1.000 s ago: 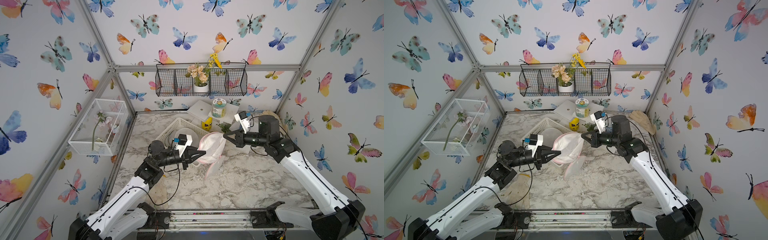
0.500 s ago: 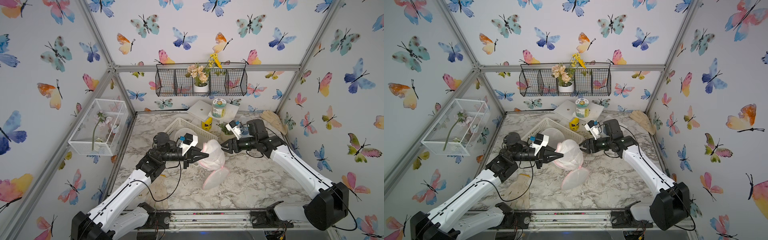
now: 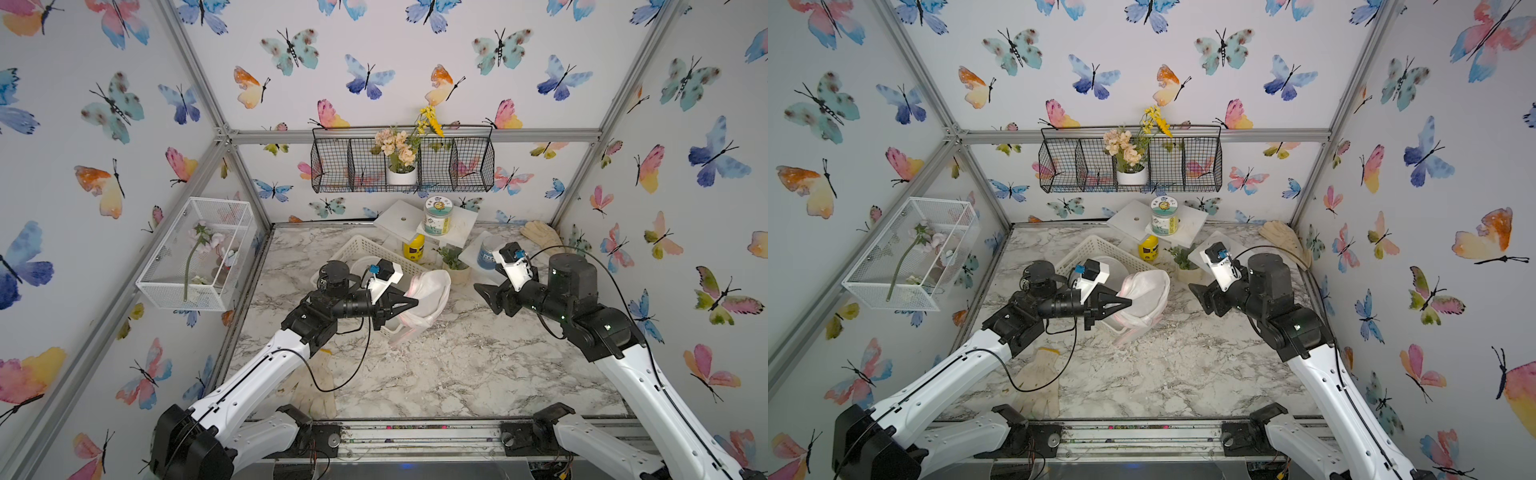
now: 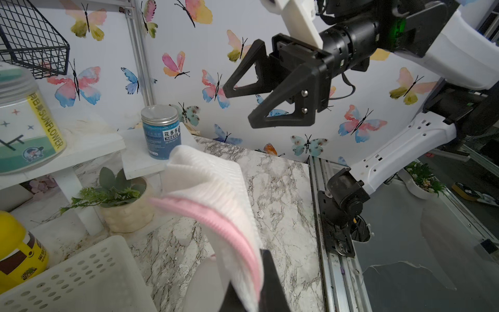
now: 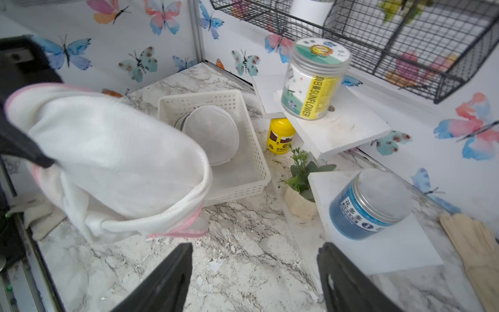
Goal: Turn the laundry bag inside out
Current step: Turn over the laundry bag.
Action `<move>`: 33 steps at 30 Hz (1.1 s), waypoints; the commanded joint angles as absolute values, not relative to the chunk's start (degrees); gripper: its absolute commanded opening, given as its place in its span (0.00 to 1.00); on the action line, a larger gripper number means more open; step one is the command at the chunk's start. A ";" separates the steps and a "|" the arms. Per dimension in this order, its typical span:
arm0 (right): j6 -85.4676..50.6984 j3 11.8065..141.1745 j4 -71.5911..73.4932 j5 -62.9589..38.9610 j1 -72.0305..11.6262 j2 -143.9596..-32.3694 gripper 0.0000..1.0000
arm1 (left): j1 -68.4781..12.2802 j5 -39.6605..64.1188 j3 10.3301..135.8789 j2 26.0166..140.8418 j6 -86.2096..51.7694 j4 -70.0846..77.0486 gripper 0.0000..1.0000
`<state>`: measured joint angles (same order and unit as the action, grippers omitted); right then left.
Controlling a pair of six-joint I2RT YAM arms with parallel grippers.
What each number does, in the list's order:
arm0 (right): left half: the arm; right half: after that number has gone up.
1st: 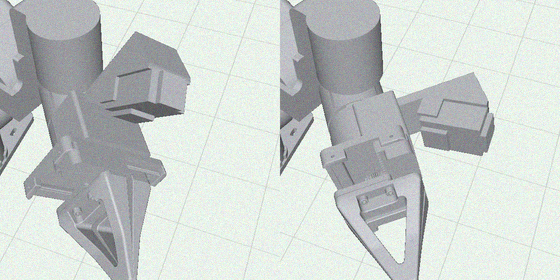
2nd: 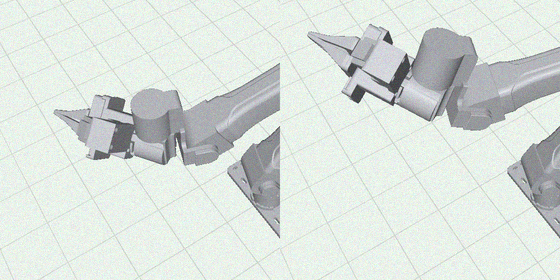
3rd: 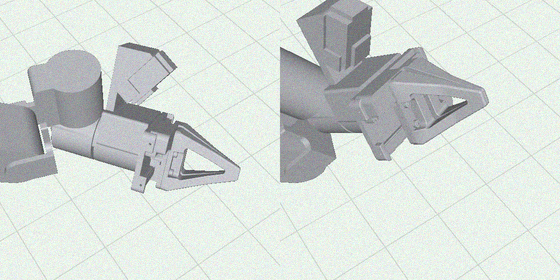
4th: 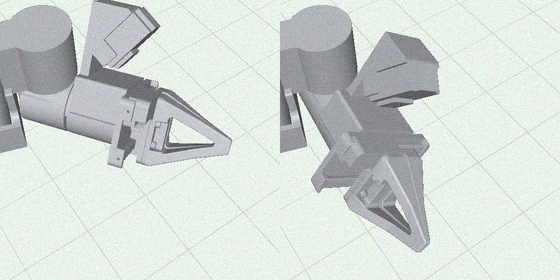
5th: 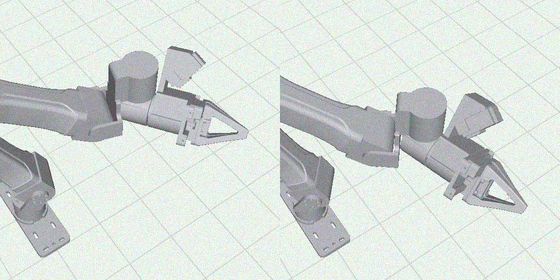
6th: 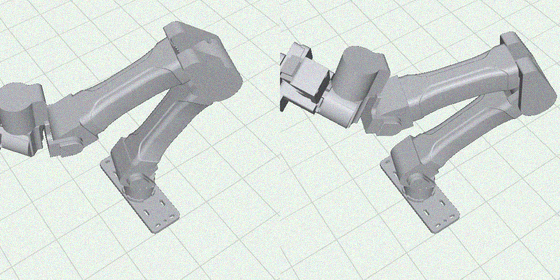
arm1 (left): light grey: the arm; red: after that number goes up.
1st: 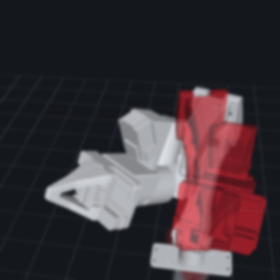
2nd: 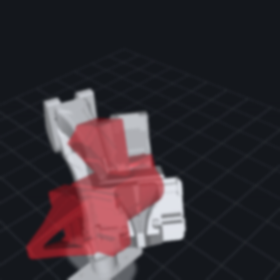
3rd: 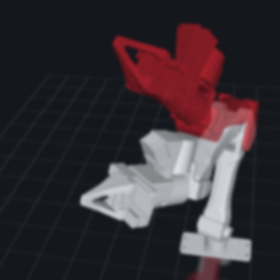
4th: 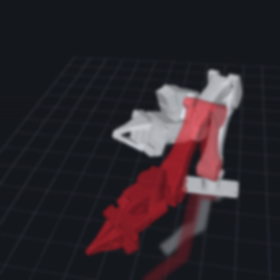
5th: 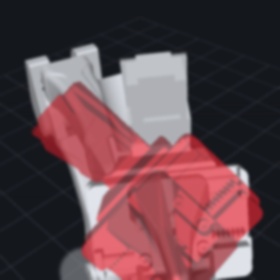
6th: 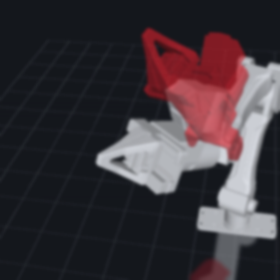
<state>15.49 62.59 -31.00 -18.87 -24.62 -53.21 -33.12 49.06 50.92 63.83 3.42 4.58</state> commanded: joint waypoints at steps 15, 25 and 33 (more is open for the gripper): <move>29.95 65.04 -19.09 -47.32 -24.96 -65.90 0.65 | -33.22 61.24 57.08 67.49 10.69 -3.17 0.00; 24.42 62.52 -11.12 -44.28 -24.96 -62.00 0.42 | -33.22 61.51 57.27 68.64 10.16 -4.72 0.00; 22.73 61.79 -10.56 -46.66 -24.96 -62.92 0.17 | -33.22 63.12 58.21 68.20 10.29 -5.73 0.00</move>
